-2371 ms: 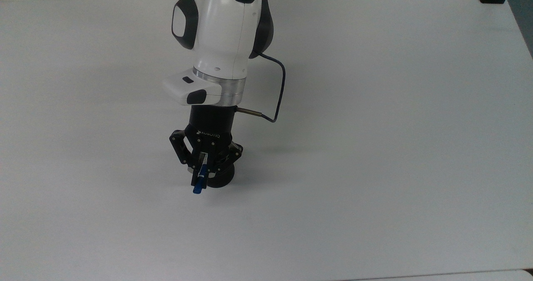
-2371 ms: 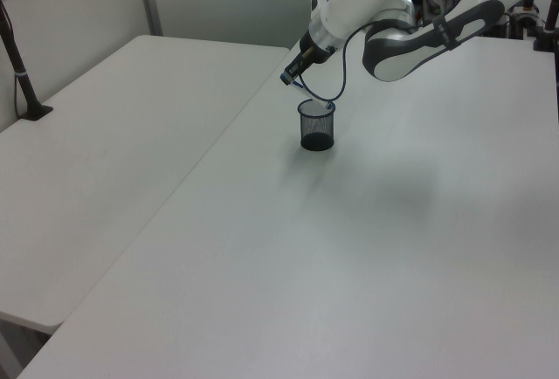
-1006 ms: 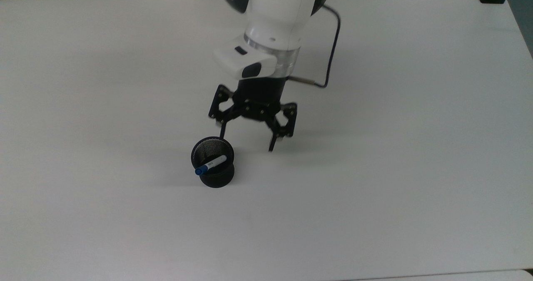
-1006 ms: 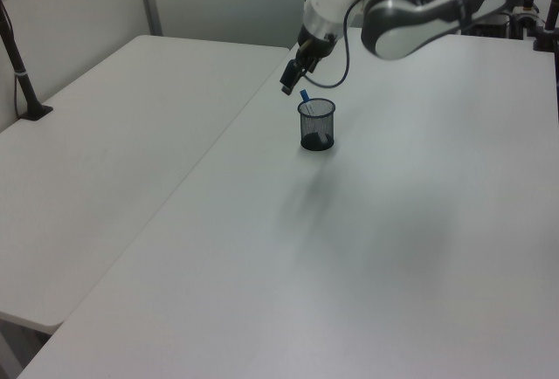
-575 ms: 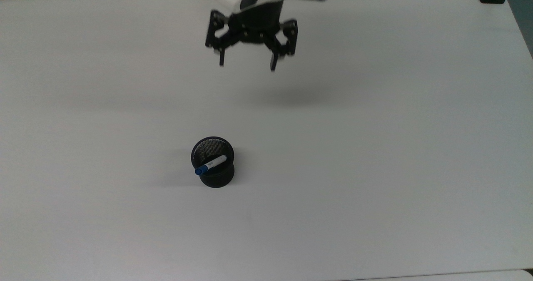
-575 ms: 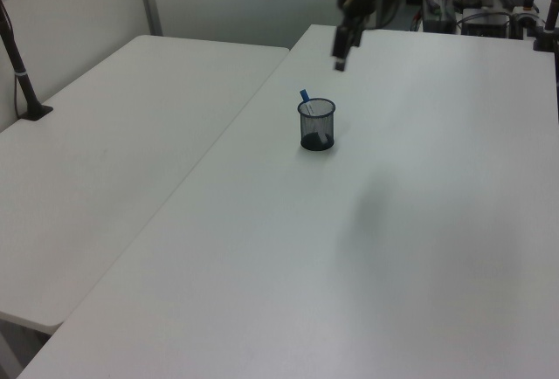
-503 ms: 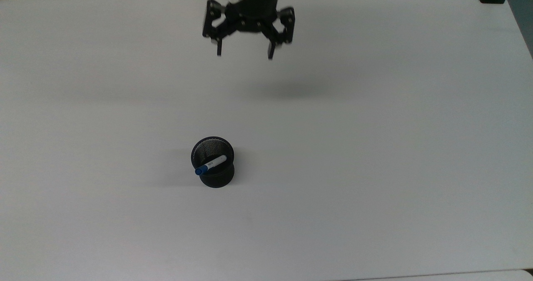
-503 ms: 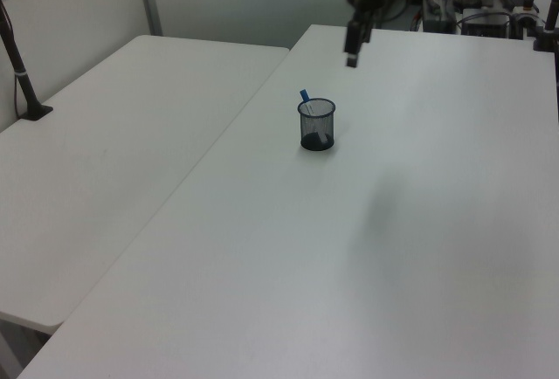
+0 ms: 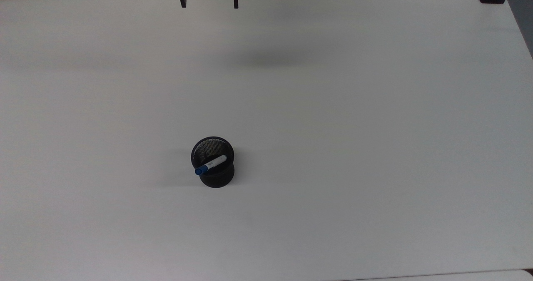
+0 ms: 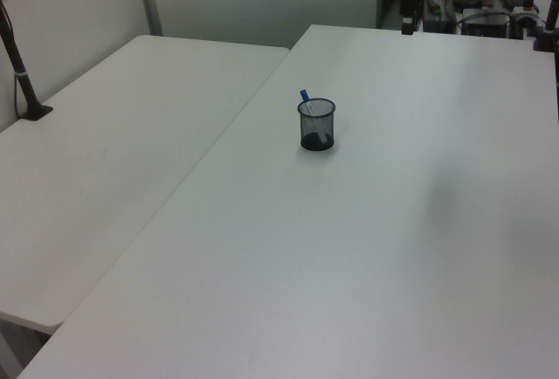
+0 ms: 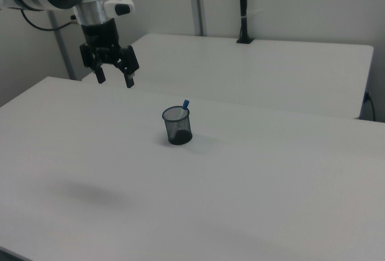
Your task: Insert the marker
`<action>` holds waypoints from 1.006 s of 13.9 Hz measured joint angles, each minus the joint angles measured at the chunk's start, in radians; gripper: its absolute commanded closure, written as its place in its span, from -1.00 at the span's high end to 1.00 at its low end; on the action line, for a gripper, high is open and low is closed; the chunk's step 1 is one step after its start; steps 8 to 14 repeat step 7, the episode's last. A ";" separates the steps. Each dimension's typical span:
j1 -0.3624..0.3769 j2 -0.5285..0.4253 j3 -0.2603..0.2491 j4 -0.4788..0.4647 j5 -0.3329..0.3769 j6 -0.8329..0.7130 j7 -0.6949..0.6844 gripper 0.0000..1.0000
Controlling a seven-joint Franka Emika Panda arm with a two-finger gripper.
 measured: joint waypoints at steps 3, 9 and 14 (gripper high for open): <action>0.000 0.000 0.000 -0.009 0.000 0.000 0.000 1.00; 0.000 0.000 0.000 -0.010 0.000 0.000 0.000 1.00; 0.000 0.000 0.000 -0.010 0.000 0.000 0.000 1.00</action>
